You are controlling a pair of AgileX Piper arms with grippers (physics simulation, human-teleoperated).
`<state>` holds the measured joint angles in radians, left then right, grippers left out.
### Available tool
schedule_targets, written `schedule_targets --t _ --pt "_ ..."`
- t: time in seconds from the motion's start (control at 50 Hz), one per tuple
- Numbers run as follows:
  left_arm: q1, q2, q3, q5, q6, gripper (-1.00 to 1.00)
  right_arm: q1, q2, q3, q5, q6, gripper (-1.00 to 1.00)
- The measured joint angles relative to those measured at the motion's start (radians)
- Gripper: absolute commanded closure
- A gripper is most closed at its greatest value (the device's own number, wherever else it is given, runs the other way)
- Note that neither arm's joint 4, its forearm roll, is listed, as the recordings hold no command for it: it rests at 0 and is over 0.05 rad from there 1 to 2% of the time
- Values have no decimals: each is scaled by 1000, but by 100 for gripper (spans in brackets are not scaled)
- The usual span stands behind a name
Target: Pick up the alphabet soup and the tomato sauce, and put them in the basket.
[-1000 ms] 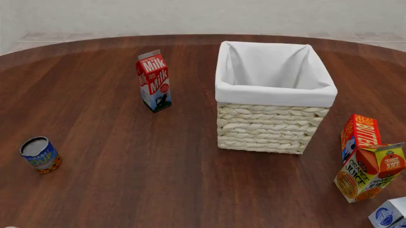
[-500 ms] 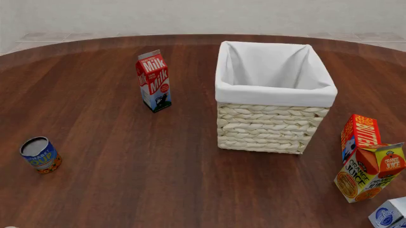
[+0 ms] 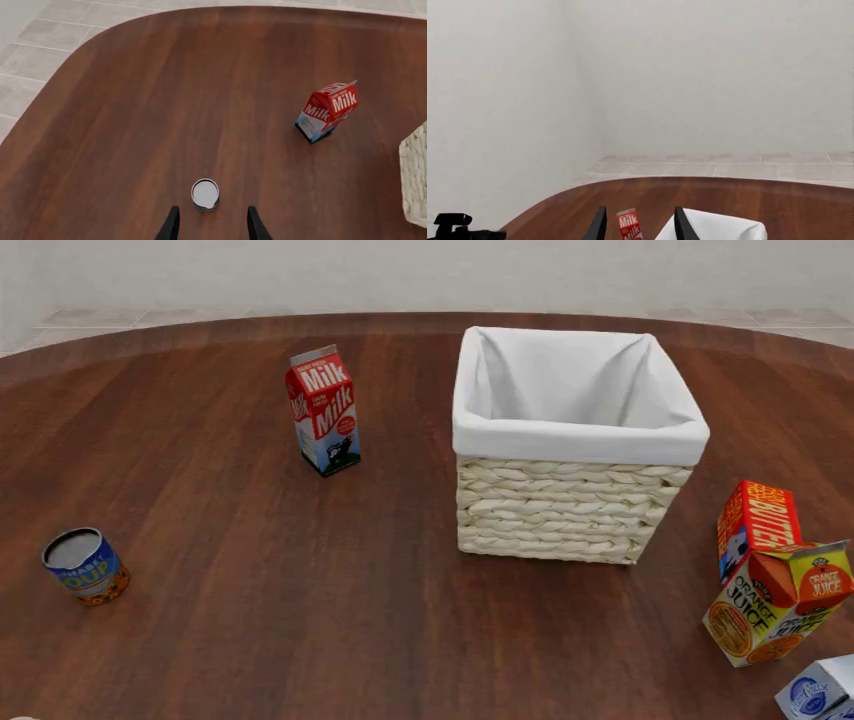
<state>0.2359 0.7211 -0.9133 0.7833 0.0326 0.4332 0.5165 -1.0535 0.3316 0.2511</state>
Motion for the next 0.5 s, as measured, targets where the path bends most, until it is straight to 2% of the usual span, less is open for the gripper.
schedule_targets --t 0.16,0.5 --pt "16 16 27 13 31 -100 -4 1 4 -5 5 -100" --pt "43 112 104 -42 82 -100 -14 -1 4 -4 4 -100"
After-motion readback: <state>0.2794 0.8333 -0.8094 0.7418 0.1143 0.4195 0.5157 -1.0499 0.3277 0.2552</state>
